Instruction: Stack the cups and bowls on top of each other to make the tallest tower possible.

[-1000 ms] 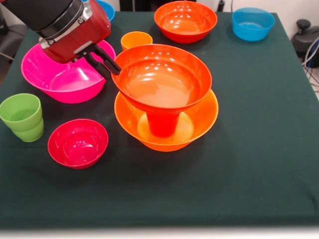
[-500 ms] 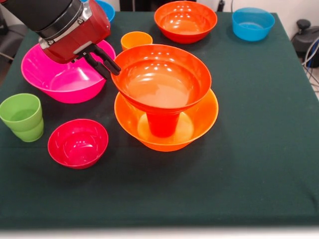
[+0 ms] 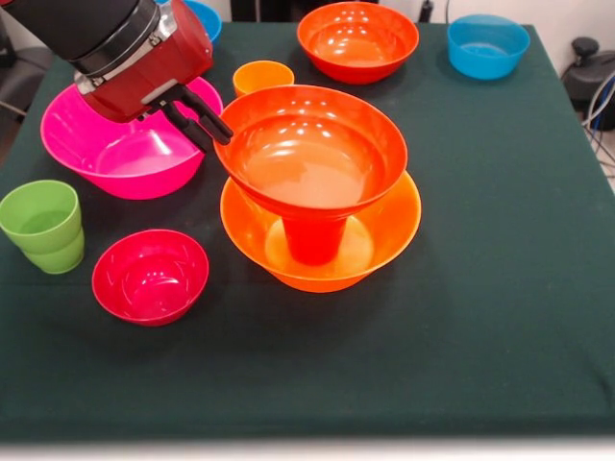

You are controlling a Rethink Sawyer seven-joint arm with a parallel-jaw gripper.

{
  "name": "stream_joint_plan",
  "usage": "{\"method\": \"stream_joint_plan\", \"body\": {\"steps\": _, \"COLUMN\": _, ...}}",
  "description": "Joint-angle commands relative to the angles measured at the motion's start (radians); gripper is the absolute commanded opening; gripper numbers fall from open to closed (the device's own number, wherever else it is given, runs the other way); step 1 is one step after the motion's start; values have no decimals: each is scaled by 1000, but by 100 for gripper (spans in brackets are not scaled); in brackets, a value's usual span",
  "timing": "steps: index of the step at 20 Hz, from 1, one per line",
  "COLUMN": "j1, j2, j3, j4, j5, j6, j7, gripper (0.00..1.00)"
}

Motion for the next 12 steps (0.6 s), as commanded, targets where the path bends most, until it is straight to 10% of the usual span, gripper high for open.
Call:
{"method": "stream_joint_plan", "body": {"steps": 1, "j1": 12, "j2": 12, "j3": -29, "j4": 33, "j5": -57, "j6": -42, "j7": -278, "gripper": 0}}
{"method": "stream_joint_plan", "body": {"steps": 12, "j1": 13, "j2": 20, "j3": -29, "j4": 43, "j5": -65, "j6": -67, "j7": -270, "gripper": 0}}
